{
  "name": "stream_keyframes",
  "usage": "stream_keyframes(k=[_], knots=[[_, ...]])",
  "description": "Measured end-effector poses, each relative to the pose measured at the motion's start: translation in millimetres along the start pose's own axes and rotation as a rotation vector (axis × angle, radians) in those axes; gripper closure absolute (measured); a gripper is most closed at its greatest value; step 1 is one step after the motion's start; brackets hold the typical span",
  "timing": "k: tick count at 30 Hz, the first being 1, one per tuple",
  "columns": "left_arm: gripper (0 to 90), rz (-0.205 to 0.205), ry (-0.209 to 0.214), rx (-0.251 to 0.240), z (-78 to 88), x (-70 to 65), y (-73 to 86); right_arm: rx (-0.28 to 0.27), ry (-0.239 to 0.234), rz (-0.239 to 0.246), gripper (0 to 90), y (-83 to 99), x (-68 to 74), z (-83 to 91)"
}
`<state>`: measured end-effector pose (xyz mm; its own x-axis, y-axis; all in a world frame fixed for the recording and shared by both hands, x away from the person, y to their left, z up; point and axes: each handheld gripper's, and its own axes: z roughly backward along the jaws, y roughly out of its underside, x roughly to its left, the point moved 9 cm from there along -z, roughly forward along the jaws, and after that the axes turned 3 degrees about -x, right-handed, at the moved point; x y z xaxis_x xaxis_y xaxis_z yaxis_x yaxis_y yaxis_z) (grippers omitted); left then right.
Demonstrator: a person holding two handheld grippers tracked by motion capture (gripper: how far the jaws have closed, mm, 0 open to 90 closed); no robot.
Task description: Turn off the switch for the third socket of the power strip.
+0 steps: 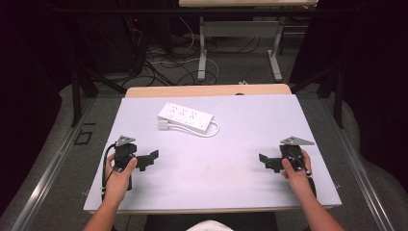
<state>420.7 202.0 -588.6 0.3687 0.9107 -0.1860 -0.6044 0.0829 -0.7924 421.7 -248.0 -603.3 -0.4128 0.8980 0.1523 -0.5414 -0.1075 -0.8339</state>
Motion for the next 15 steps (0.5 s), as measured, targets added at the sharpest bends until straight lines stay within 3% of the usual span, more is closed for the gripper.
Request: stream_keyframes(k=[15], knots=[[3.2, 0.036, -0.02, 0.005, -7.9, 13.3, 16.1, -0.003, 0.0, 0.012, 0.8, -0.6, -0.7, -0.1]])
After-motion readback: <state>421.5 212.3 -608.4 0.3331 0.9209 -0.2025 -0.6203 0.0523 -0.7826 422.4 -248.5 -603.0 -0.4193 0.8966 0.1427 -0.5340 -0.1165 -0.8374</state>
